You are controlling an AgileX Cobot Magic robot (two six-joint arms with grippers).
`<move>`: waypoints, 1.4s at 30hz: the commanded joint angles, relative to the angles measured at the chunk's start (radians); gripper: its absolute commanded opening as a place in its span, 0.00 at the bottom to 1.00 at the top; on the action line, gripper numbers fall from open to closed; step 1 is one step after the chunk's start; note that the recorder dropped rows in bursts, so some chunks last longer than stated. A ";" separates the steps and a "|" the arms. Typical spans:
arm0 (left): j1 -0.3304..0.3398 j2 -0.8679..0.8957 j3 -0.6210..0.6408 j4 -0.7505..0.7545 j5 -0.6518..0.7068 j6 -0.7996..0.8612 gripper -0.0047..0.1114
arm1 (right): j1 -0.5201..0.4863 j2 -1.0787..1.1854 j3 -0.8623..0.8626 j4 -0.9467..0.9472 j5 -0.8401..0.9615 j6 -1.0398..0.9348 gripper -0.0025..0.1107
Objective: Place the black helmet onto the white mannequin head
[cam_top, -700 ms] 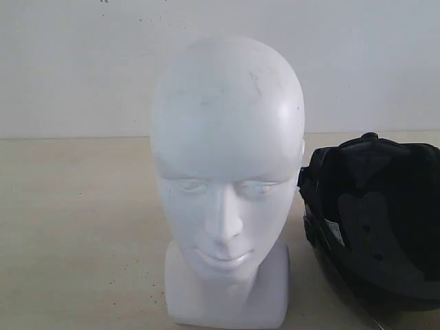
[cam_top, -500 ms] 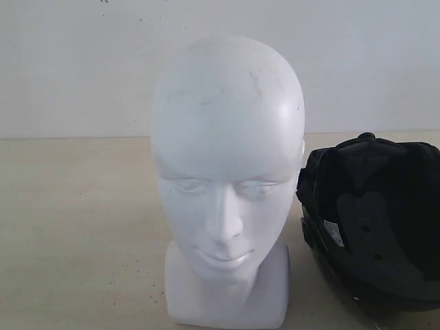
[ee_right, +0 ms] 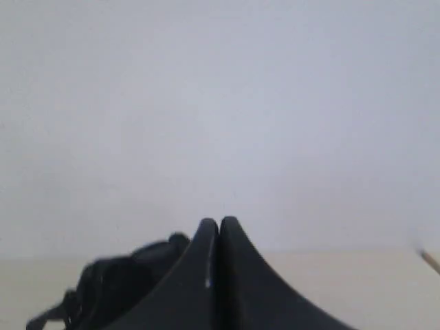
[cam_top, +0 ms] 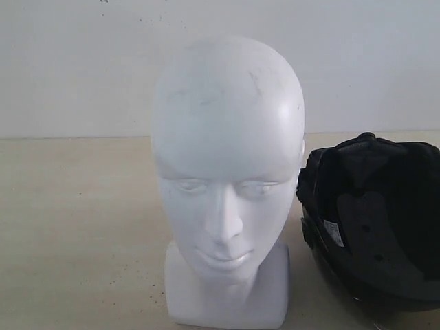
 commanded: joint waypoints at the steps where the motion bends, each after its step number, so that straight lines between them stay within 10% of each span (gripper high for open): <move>1: -0.003 -0.004 0.003 0.000 0.000 -0.001 0.08 | -0.006 0.093 -0.190 -0.006 0.111 0.000 0.02; 11: -0.003 -0.004 0.003 0.000 0.000 -0.001 0.08 | -0.006 0.464 -0.509 -0.050 0.338 -0.002 0.02; 19: -0.003 -0.004 0.003 0.000 0.000 -0.001 0.08 | -0.006 0.509 -0.514 -0.050 0.151 0.010 0.02; 27: -0.003 -0.004 0.003 0.000 0.000 -0.001 0.08 | -0.006 0.641 -0.564 -0.034 0.415 0.023 0.02; 42: -0.003 -0.004 0.003 0.000 0.000 -0.001 0.08 | -0.006 0.707 -0.468 -0.032 0.322 0.128 0.02</move>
